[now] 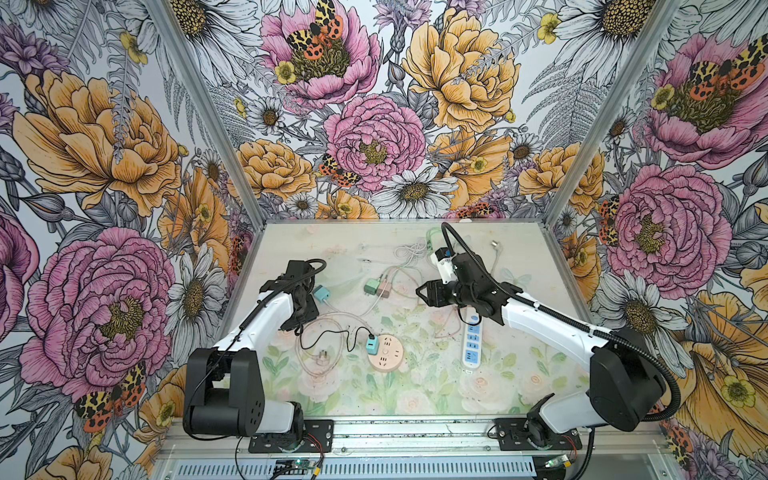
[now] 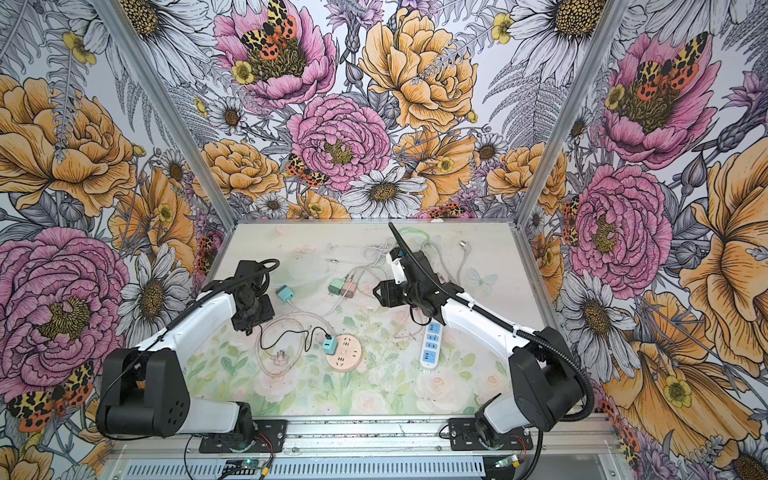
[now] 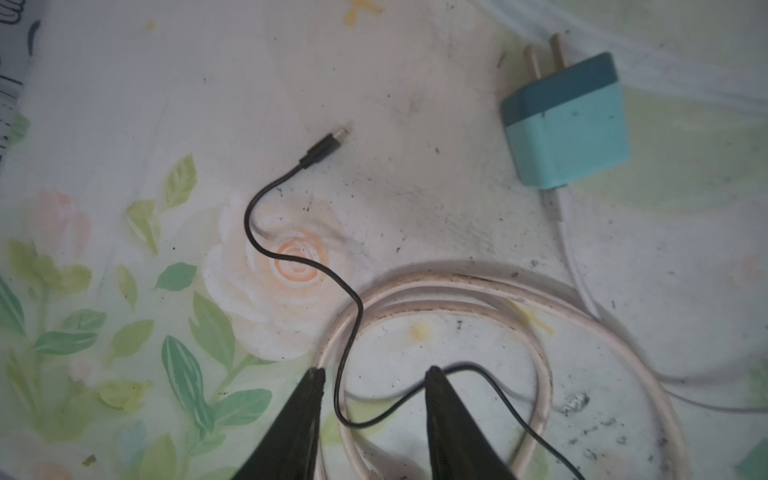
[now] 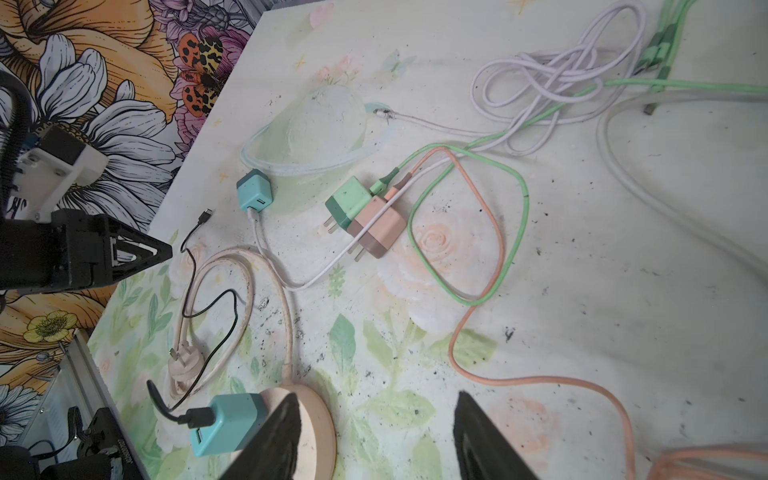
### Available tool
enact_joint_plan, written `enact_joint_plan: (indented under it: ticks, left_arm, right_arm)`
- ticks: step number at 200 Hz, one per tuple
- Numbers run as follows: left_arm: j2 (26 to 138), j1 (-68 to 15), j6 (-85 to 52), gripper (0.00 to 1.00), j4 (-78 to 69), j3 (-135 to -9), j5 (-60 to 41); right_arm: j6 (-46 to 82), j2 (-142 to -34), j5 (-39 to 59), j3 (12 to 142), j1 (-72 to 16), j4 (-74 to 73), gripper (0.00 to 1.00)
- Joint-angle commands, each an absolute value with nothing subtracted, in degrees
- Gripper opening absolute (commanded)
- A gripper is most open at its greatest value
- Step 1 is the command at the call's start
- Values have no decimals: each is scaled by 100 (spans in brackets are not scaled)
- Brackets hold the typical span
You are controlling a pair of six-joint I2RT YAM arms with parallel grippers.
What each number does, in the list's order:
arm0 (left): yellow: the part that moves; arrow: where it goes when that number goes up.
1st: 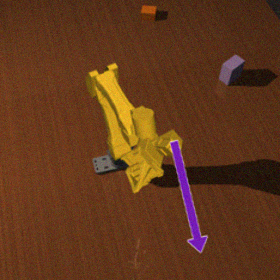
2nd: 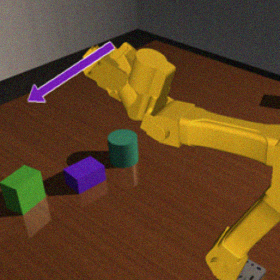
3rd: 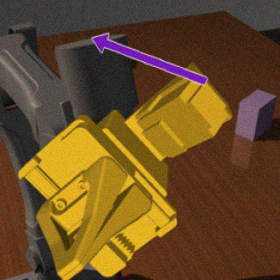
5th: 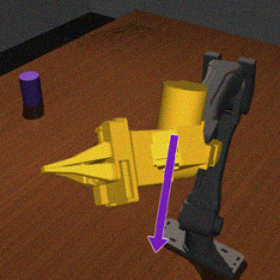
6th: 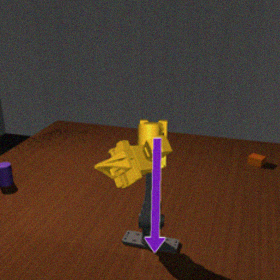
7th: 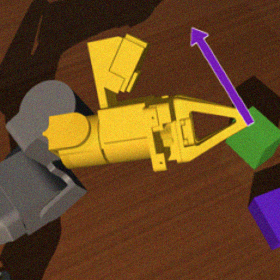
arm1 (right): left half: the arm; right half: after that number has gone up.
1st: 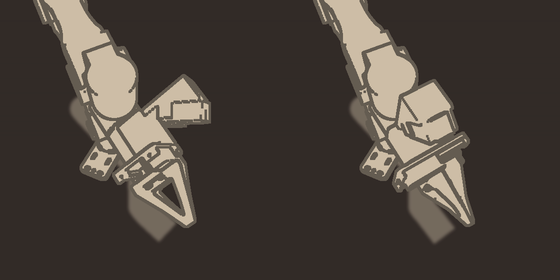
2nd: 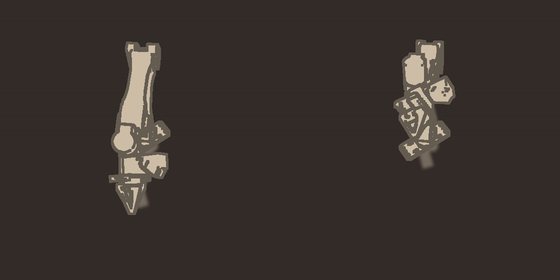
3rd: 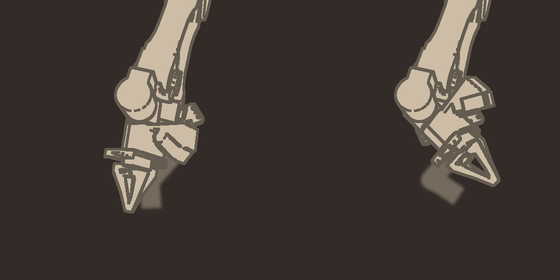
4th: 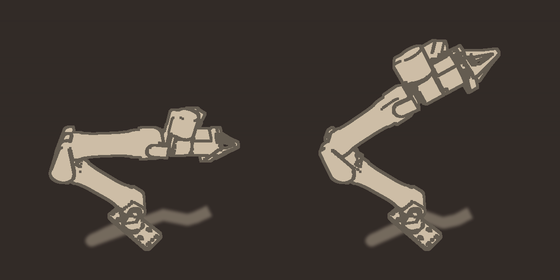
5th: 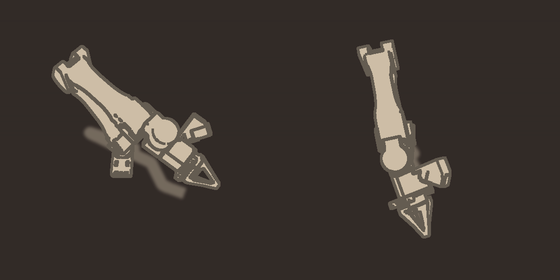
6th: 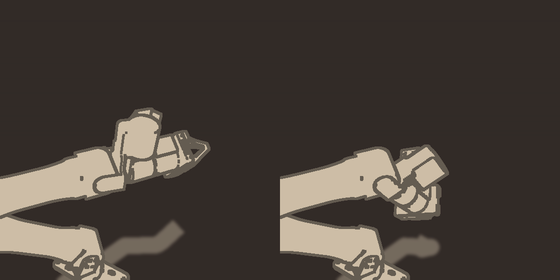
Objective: Insert the plug
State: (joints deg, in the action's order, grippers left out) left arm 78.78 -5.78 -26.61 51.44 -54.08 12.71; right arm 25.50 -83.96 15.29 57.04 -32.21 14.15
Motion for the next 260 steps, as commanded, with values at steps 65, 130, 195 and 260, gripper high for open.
enact_joint_plan:
  ticks: [65, 130, 195, 260]
  left_arm:
    - [5490, -3116, -3681, 50, 6090, -5727, 1454]
    - [6093, -5708, -4552, 49, 5915, -5237, 2371]
    - [6706, -5766, -4403, 50, 4703, -4794, 2201]
    - [7118, -5539, -4434, 50, 4342, -4623, 1967]
  right_arm:
    - [2600, -8441, 1305, 5720, -3226, 1351, 60]
    - [2715, -8482, 1240, 5634, -3237, 1346, 59]
    - [2707, -8361, 1205, 5468, -3234, 1352, 59]
    - [2717, -8411, 1205, 5441, -3235, 1347, 59]
